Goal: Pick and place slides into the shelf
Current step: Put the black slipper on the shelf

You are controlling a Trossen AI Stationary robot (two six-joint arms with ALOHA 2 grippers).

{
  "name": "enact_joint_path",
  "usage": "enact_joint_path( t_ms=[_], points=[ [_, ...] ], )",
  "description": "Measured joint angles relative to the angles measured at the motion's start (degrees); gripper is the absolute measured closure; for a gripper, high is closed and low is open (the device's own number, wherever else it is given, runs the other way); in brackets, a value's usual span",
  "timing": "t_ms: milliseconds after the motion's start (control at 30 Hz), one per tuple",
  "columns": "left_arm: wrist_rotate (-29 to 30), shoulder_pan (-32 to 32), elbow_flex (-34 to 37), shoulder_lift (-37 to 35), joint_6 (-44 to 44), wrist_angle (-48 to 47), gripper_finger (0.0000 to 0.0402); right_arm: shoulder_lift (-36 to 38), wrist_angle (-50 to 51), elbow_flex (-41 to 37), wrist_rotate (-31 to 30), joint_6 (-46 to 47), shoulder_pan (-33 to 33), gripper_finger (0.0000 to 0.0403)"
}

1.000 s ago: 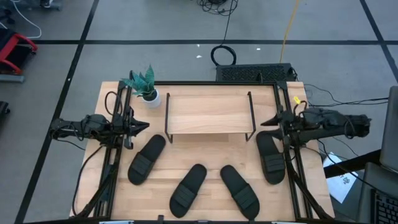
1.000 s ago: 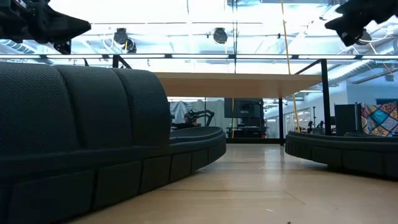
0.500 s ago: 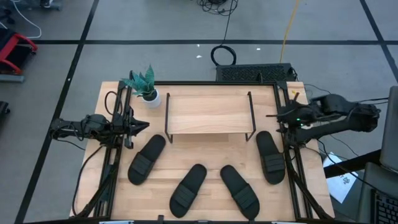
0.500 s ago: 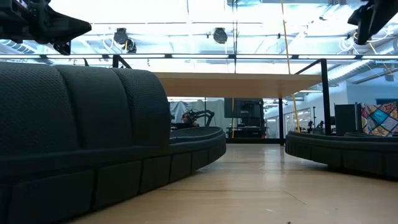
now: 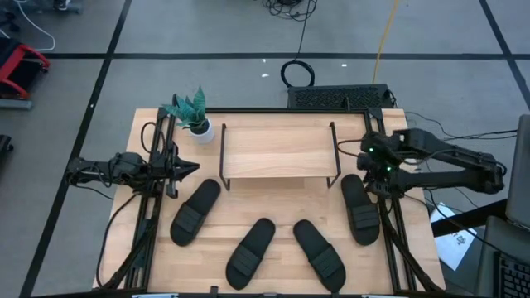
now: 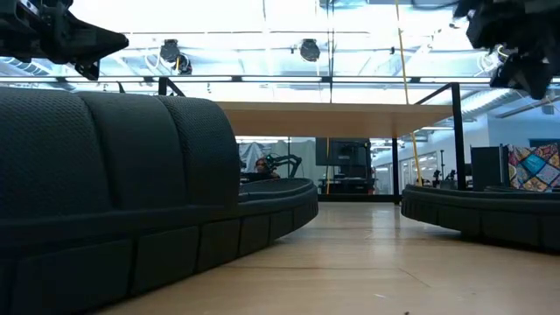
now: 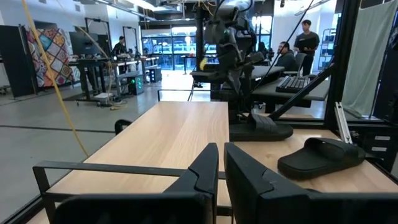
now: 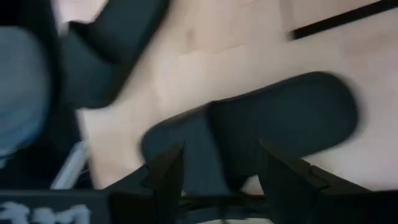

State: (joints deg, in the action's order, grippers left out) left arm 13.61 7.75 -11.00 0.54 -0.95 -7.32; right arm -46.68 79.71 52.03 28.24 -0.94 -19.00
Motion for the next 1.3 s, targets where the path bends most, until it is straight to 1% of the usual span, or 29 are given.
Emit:
enact_joint_path(
  t_ms=[67,133,233,300,433,633,767,933,967,1033,1100,1300],
  points=[
    [0.00,0.00,0.00,0.00,0.00,-0.43,0.0371,-1.44,2.23,-1.27,3.36,-2.83,-1.77,0.0220],
    [0.00,0.00,0.00,0.00,0.06,-0.69,0.0371,-2.91,3.71,-2.40,4.22,-5.01,-2.74,0.0218],
    [0.00,0.00,0.00,0.00,0.13,-0.68,0.0371,-5.08,3.41,-3.19,7.37,-6.52,-2.64,0.0219],
    [0.00,0.00,0.00,0.00,-0.03,-0.67,0.0371,-6.80,3.49,-3.17,8.16,-6.95,-2.54,0.0219],
    [0.00,0.00,0.00,0.00,-0.18,-0.65,0.0371,-9.19,3.55,-3.19,7.98,-6.89,-2.58,0.0216],
    [0.02,0.00,0.00,0.00,-0.24,-0.65,0.0371,-11.06,3.48,-3.19,7.70,-7.23,-2.57,0.0197],
    [0.01,0.00,0.00,0.00,-0.24,-0.65,0.0371,-10.21,3.31,-3.19,7.73,-7.68,-2.54,0.0185],
    [0.00,0.00,0.00,0.00,-0.08,-0.65,0.0371,-7.01,3.27,-3.19,7.71,-7.45,-0.54,0.0187],
    [0.00,0.00,0.00,0.00,-0.03,-0.65,0.0371,-6.47,3.27,-3.19,7.45,-7.21,0.04,0.0189],
    [-0.01,0.00,0.00,0.00,0.00,-0.65,0.0371,-5.76,2.87,-3.31,5.09,-6.06,1.34,0.0192],
    [-0.02,0.00,0.00,0.00,0.33,-0.65,0.0371,-5.63,2.25,-4.22,3.36,-4.72,2.45,0.0192],
    [-0.02,0.00,0.00,0.00,1.27,-0.64,0.0371,-7.79,1.70,-5.77,3.36,-3.85,3.36,0.0184]
  ],
)
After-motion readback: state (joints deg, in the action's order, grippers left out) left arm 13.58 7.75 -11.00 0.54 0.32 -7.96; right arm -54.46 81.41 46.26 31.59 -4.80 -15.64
